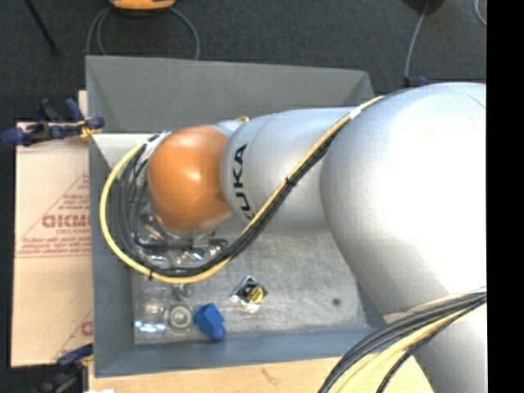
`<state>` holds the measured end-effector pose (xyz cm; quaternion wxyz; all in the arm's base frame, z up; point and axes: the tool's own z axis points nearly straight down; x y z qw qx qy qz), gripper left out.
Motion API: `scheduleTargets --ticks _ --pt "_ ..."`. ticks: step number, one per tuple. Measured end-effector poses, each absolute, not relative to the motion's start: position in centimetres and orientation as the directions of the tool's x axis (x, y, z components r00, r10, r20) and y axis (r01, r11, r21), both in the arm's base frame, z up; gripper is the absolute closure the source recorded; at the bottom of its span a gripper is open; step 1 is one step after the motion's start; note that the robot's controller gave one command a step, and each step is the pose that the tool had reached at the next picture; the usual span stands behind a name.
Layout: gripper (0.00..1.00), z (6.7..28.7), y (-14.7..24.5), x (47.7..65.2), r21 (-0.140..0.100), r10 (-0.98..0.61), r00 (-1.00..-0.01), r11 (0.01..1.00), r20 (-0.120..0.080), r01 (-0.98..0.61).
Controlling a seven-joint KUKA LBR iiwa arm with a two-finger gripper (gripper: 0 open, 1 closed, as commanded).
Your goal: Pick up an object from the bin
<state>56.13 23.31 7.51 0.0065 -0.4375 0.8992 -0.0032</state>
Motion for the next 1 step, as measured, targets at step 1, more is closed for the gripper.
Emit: scheduleTargets --ticks 1 --pt "1.00 7.58 23.30 56.14 -0.012 -0.788 -0.616 0.616 -0.008 -0.788"
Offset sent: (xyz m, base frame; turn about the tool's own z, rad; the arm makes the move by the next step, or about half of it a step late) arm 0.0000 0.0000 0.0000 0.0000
